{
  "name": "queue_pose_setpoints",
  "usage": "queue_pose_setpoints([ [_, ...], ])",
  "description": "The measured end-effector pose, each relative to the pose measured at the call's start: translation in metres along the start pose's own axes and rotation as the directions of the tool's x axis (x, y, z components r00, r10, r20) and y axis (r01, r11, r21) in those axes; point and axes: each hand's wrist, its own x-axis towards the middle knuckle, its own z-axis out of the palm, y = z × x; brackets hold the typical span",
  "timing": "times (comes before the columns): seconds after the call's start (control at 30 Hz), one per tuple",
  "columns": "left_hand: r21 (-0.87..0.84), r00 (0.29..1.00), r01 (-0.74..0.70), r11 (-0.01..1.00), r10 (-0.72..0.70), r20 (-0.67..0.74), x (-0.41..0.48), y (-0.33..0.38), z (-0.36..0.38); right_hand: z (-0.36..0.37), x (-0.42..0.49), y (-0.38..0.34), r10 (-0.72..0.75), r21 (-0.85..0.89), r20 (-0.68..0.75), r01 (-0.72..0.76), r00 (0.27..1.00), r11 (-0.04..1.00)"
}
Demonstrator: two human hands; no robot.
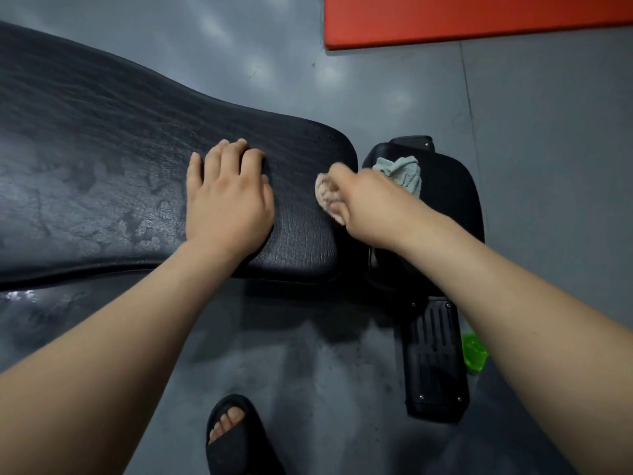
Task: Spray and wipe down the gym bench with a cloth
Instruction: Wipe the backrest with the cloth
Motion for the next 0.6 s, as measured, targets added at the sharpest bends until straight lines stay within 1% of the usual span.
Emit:
queue_pose_setpoints([
  [0.1,0.007,1.0,-0.002,1.0,0.002,-0.015,0.0,0.0,0.001,0.009,0.018,0.002,0.095,-0.009,-0.14,-0.097,0.986,0.995],
  [0.23,0.032,0.999,0.0,1.0,0.001,-0.035,0.0,0.0,0.002,0.019,0.036,0.007,0.172,0.024,-0.216,-0.171,0.961,0.985],
  [0.33,0.037,0.999,0.0,0.999,0.002,-0.04,-0.001,-0.001,0.003,0.013,0.041,0.002,0.224,0.021,-0.204,-0.224,0.953,0.974],
  [0.47,0.061,0.999,0.005,0.998,-0.002,-0.047,-0.001,-0.001,0.004,0.009,0.038,-0.005,0.278,-0.058,-0.147,-0.289,0.949,0.956],
  [0.6,0.096,0.999,0.011,0.995,-0.007,-0.049,0.0,0.0,0.005,0.013,0.046,-0.012,0.313,0.003,-0.189,-0.318,0.931,0.948],
])
